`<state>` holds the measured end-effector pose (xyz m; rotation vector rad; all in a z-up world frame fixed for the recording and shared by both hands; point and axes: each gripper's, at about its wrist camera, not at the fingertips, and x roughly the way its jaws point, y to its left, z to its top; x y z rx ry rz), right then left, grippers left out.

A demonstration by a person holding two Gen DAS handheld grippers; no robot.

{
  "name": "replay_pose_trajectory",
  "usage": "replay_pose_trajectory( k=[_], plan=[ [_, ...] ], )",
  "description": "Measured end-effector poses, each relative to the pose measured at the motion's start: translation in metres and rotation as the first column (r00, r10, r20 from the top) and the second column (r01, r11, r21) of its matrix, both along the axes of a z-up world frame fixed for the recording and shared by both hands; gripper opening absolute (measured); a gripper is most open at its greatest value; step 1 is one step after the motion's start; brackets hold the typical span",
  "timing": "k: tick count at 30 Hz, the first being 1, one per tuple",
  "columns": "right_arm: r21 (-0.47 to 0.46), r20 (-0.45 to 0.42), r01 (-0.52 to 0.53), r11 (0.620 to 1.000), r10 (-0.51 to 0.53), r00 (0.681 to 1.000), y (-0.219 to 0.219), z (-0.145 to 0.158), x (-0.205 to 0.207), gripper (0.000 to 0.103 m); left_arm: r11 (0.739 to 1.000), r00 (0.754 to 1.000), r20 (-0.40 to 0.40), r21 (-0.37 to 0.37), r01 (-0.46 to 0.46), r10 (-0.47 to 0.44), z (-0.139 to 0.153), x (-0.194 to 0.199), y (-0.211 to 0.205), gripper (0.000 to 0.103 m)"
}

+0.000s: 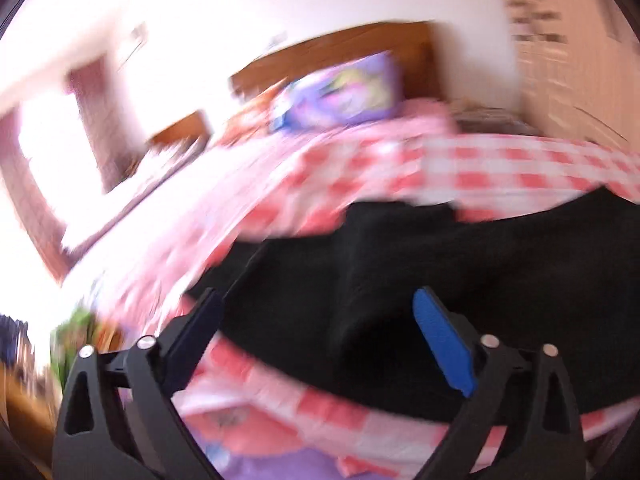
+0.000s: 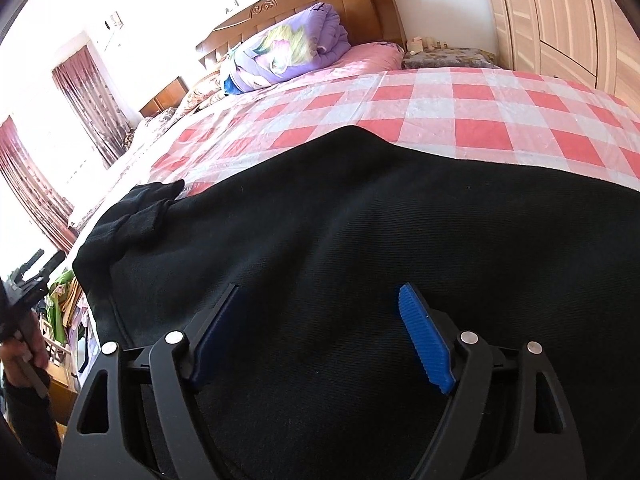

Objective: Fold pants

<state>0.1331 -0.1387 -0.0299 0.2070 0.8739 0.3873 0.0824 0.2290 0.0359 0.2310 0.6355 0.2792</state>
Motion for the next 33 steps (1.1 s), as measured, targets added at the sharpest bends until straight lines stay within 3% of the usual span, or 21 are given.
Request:
replay_pose_trajectory(
  k=[2, 6, 10, 13, 14, 15, 16, 17, 20, 23, 24, 25, 27, 28, 30, 33],
  plan=[
    [0.0, 0.002, -0.001, 1.0, 0.001, 1.0, 0.0, 0.0, -0.001, 0.078, 0.992, 0.99, -0.076, 0.029, 0.121, -0.119, -0.002, 0.024, -0.026, 0.098],
    [0.029, 0.0, -0.002, 1.0, 0.002, 1.0, -0.004, 0.0, -0.001, 0.078, 0.957, 0.957, -0.24, 0.201, 0.21, -0.159, -0.035, 0.069, -0.071, 0.098],
    [0.033, -0.002, -0.003, 0.999, 0.003, 1.0, -0.004, 0.0, -0.001, 0.078, 0.939, 0.909, -0.351, 0.173, 0.298, -0.224, -0.063, 0.111, -0.084, 0.09],
    [0.035, -0.002, -0.003, 0.999, 0.003, 1.0, -0.004, 0.0, -0.001, 0.078, 0.932, 0.872, -0.391, 0.083, 0.353, -0.296, -0.074, 0.128, -0.081, 0.08],
    [0.037, -0.002, -0.003, 0.999, 0.003, 1.0, -0.004, 0.0, -0.001, 0.078, 0.932, 0.869, -0.386, 0.059, 0.359, -0.31, -0.075, 0.13, -0.08, 0.071],
    [0.043, -0.002, -0.003, 0.999, 0.004, 1.0, -0.005, 0.0, -0.001, 0.078, 0.936, 0.876, -0.376, 0.057, 0.349, -0.303, -0.074, 0.13, -0.077, 0.043],
    [0.048, -0.003, -0.004, 0.999, 0.004, 1.0, -0.006, 0.0, -0.001, 0.078, 0.948, 0.902, -0.335, 0.066, 0.312, -0.274, -0.068, 0.128, -0.069, 0.033],
    [0.051, -0.003, -0.004, 0.999, 0.004, 1.0, -0.007, 0.0, -0.001, 0.078, 0.953, 0.91, -0.299, 0.008, 0.304, -0.288, -0.062, 0.124, -0.063, 0.016],
    [0.052, -0.004, -0.005, 0.999, 0.005, 1.0, -0.006, 0.0, -0.001, 0.078, 0.956, 0.954, -0.149, -0.18, 0.232, -0.26, -0.035, 0.107, -0.024, 0.011],
    [0.049, -0.004, -0.005, 0.999, 0.005, 1.0, -0.006, 0.0, -0.001, 0.078, 0.923, 0.982, 0.029, -0.336, 0.186, -0.188, -0.005, 0.082, 0.037, 0.011],
    [0.049, -0.004, -0.005, 0.999, 0.005, 1.0, -0.006, 0.0, -0.001, 0.078, 0.914, 0.987, 0.054, -0.375, 0.158, -0.148, 0.0, 0.078, 0.057, 0.011],
    [0.049, -0.004, -0.005, 0.999, 0.005, 1.0, -0.006, 0.0, -0.001, 0.078, 0.902, 0.99, 0.065, -0.41, 0.138, -0.122, 0.003, 0.077, 0.075, 0.011],
    [0.048, -0.004, -0.005, 0.999, 0.005, 1.0, -0.006, 0.0, -0.001, 0.078, 0.853, 0.996, 0.083, -0.517, 0.071, -0.032, 0.002, 0.069, 0.125, 0.011],
    [0.047, -0.004, -0.005, 0.999, 0.005, 1.0, -0.006, 0.0, -0.001, 0.078, 0.809, 0.996, 0.082, -0.587, 0.032, 0.02, -0.005, 0.065, 0.155, 0.011],
    [0.043, -0.004, -0.004, 0.999, 0.004, 1.0, -0.006, 0.0, -0.001, 0.078, 0.753, 0.995, 0.054, -0.658, -0.027, 0.083, -0.018, 0.061, 0.194, 0.011],
    [0.036, -0.004, -0.003, 0.999, 0.003, 1.0, -0.005, 0.0, -0.001, 0.078, 0.732, 0.983, -0.018, -0.666, -0.147, 0.181, -0.045, 0.053, 0.234, 0.011]
  ],
)
